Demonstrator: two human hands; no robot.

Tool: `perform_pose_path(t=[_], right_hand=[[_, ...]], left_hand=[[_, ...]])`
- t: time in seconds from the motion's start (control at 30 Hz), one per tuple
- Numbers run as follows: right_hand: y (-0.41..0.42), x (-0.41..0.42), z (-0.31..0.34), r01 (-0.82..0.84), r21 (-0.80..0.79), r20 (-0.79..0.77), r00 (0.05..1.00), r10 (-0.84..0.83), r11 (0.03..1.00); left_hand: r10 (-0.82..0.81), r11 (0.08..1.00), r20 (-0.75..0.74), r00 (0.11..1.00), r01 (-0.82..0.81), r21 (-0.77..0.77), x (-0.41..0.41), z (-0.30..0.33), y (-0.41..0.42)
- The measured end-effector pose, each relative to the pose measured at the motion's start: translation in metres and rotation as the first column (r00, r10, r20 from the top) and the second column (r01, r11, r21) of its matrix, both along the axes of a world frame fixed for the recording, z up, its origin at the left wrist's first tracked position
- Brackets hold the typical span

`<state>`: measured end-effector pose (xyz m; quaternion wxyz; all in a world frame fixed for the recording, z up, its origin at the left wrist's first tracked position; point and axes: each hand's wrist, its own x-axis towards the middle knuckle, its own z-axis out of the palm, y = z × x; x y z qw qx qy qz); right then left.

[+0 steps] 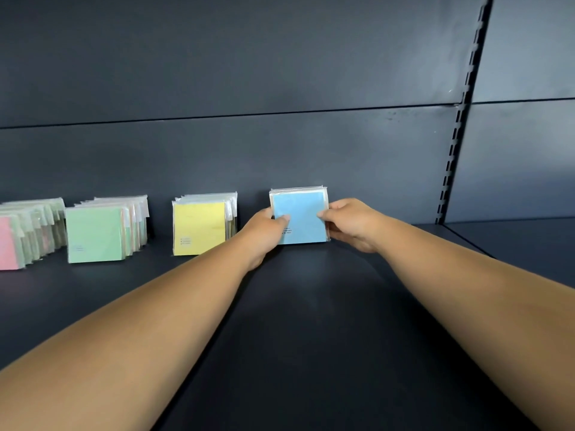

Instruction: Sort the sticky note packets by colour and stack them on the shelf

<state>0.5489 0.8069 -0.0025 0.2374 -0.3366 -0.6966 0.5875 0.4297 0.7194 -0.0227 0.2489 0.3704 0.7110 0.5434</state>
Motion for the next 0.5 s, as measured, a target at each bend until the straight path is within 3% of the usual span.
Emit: perform_pose_path(t=[0.13,0.3,0.4,0.5], right_hand=[[0.003,0.002,-0.001,-0.002,-0.009,0.002,1.0,0.002,1.0],[0.002,0.0,-0.004,-0.031,0.085,0.111,0.994,0.022,0.996],[0.001,0.004,-0.004,-0.027,0.179,0.195,0.981,-0.009,0.983],[-0.006,0.013,-0.001,-0.045,0.362,0.353,0.931,-0.093,0.931]], left_hand=[[-0.001,1.0,-0.008,1.0,0.001,0.014,0.001,0.0,0.0],[0.059,0.998,-0.042,0.997,-0.059,-0.014,0.002,-0.002,0.001],[0.116,0.992,-0.087,0.989,-0.121,-0.047,0.002,0.0,-0.001],[0.121,0.979,-0.225,0.967,-0.155,-0.136,0.013,0.003,-0.015]])
